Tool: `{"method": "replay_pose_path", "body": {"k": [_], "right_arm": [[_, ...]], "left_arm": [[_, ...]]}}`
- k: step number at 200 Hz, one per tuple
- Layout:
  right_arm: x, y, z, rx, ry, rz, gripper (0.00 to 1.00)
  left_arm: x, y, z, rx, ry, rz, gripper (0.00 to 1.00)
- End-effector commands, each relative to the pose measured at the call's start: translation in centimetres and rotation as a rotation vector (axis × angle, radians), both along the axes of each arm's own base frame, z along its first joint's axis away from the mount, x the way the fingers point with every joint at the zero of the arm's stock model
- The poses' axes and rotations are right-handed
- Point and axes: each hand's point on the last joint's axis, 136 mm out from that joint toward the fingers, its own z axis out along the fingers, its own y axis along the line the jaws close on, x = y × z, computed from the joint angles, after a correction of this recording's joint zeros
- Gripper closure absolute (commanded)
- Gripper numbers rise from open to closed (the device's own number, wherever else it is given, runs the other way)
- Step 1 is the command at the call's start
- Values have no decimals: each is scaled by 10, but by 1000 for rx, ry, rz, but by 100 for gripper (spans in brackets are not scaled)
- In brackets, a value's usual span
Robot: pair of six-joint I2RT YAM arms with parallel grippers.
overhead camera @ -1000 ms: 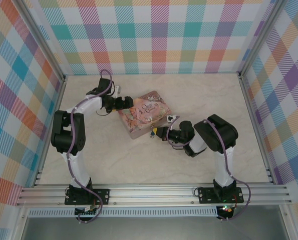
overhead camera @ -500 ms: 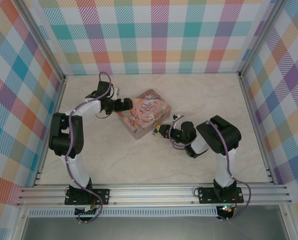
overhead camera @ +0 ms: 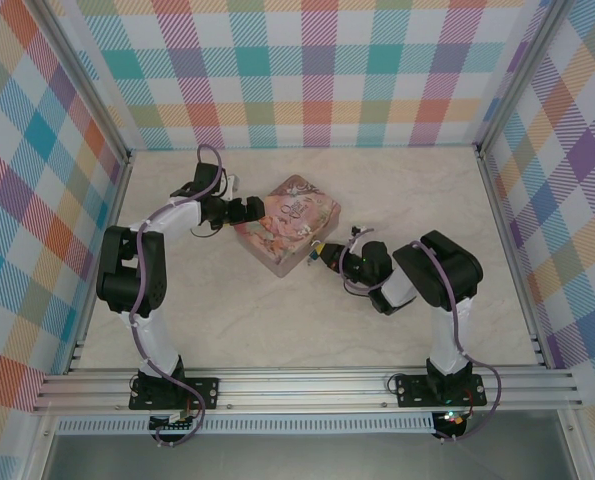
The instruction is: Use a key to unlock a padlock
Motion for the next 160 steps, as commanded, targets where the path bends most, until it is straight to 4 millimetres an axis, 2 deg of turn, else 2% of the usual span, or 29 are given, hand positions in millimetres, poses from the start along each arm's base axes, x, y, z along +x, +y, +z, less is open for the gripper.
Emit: {"method": "replay_pose_path", "body": {"k": [1, 43, 100, 122, 140, 160], "right_arm": [[26, -9, 51, 103, -112, -92, 100], [38, -17, 50, 110, -94, -130, 100], [39, -29, 44, 75, -92, -159, 100], [32, -23, 41, 63, -74, -113, 100], [27, -33, 35, 25, -71, -144, 100], [22, -41, 38, -34, -97, -145, 100]], "left_arm": [[-17, 4, -12, 39, 58, 1, 0], [-17, 5, -17, 42, 67, 4, 0], [-17, 6, -17, 51, 62, 8, 0], [-15, 6, -16, 52, 62, 6, 0], [-11, 7, -12, 62, 52, 9, 0], [-5, 6, 0, 56, 28, 9, 0]]}}
